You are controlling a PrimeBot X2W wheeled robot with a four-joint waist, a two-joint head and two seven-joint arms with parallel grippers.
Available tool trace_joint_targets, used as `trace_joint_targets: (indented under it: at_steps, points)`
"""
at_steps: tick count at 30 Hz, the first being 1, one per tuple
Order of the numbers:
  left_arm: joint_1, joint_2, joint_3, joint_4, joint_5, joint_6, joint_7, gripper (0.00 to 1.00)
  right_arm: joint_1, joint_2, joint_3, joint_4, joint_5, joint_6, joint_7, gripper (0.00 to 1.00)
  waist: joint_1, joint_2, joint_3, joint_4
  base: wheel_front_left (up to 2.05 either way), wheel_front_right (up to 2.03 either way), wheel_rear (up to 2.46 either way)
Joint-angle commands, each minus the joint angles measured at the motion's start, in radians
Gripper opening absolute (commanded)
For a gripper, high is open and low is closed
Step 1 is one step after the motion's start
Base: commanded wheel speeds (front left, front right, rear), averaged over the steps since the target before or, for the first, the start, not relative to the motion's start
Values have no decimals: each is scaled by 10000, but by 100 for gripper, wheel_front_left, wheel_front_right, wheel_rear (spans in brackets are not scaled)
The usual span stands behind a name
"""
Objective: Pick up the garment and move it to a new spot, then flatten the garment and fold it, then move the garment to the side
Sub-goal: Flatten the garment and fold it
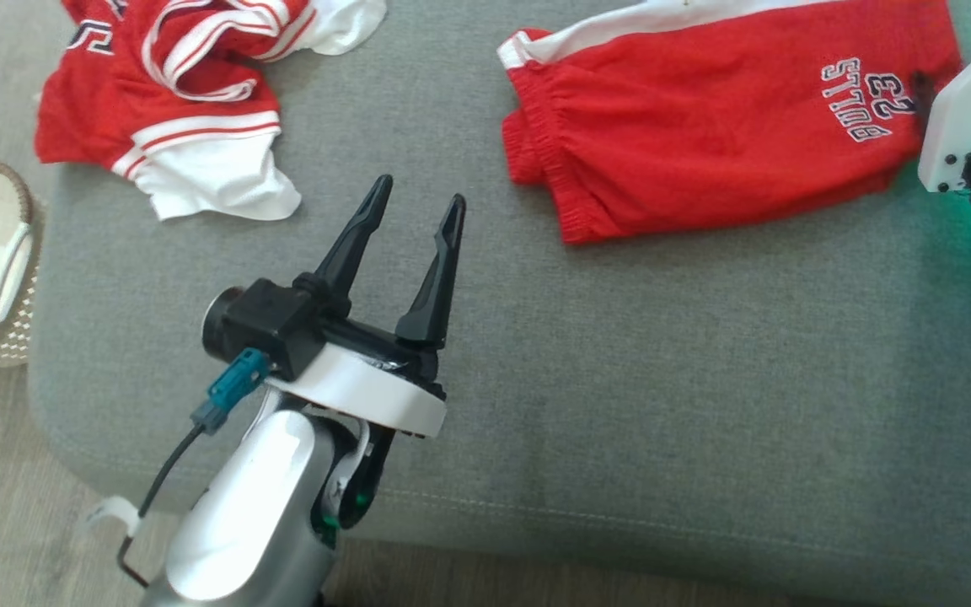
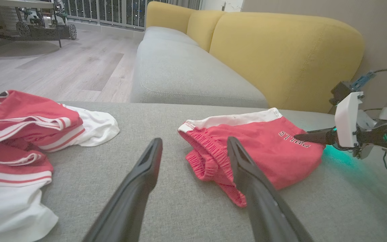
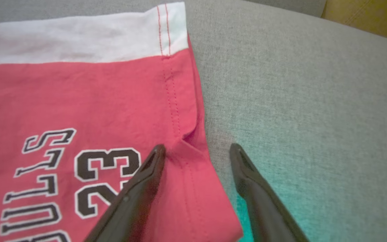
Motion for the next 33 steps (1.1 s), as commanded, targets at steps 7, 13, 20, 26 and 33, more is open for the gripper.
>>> trace_joint_targets:
  at_steps: [7, 13, 20, 26, 33]
  points:
    - [287, -27, 574, -482, 117, -64, -51, 100, 438, 516, -83, 415, -477, -4, 1089, 0, 0, 0, -305, -16, 0, 0, 0]
    - [625, 39, 826, -515, 159, -7, -51, 100, 473, 421, -335, 93, -756, -4, 403, 0, 0, 0, -693, -519, 0, 0, 0]
    - [1030, 110, 1021, -692, 173, 17, -51, 100, 676, -183, -356, -502, -1601, -4, 90, 0, 0, 0, -1103, -1338, 0, 0, 0]
    - [1162, 155, 959, -759, 204, 27, -51, 100, 832, -727, -496, -1328, -2440, -4, 352, 0, 0, 0, -1221, -1721, 0, 0, 0]
    - [1145, 169, 950, -732, 155, 79, -35, 100, 957, -254, -595, -2431, -2742, -4, 494, 0, 0, 0, -1214, -1894, 0, 0, 0]
